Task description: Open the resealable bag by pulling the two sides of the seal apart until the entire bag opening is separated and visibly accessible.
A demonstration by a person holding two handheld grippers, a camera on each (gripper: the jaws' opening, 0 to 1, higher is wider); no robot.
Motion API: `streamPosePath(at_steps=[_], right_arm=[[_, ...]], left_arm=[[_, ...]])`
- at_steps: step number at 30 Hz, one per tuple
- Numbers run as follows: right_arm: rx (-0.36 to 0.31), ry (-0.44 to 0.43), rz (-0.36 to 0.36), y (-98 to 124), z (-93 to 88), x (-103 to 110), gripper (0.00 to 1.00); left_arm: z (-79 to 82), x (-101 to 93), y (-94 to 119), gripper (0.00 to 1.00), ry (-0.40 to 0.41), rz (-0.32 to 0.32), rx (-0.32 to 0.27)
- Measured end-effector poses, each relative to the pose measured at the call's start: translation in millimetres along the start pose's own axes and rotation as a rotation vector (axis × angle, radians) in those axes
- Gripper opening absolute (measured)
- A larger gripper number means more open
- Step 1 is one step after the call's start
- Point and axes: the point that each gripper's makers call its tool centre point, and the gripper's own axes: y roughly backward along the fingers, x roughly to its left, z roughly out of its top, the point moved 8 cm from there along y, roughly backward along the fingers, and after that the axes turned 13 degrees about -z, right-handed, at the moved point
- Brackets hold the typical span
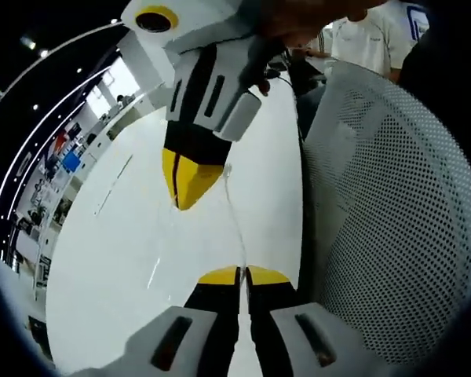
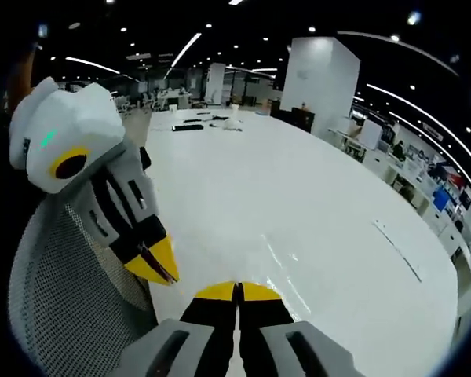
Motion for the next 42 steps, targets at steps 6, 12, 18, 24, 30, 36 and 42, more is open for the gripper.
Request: streamPosePath(at_steps=[6,12,18,24,30,36,42], right_arm=[[0.021,0.02,-0.029,-10,-12.6,2,0.0],[0.028,0.041,-0.06,-19,-17.5,-4,0.0],[0.012,0.072,-0.075,-26,-13.8,-13,0.0],[0.02,0.108,-0.077,-37,-10.5,-27,0.0],[0.033,0.076,-0.111,-49,-12.9,-44,0.0],[0.034,0.071,-0.125,-61,-13.3,-55,0.0],[0.057,0.106,-0.118,-71,-18.3,-60,0.0]], left_arm=[[-4.3,5.0,9,0.13,0.074,0.035,-0.032],[-8.5,6.5,21,0.22,0.181,0.059,-0.115],[-13.2,14.4,39,0.32,0.342,0.128,-0.342],[-26.0,20.3,46,0.54,0.391,0.141,-0.347],[-40.5,20.8,44,0.58,0.459,0.145,-0.337],[-42.2,18.5,48,0.63,0.461,0.166,-0.37],[-46.7,20.9,49,0.66,0.471,0.179,-0.35]])
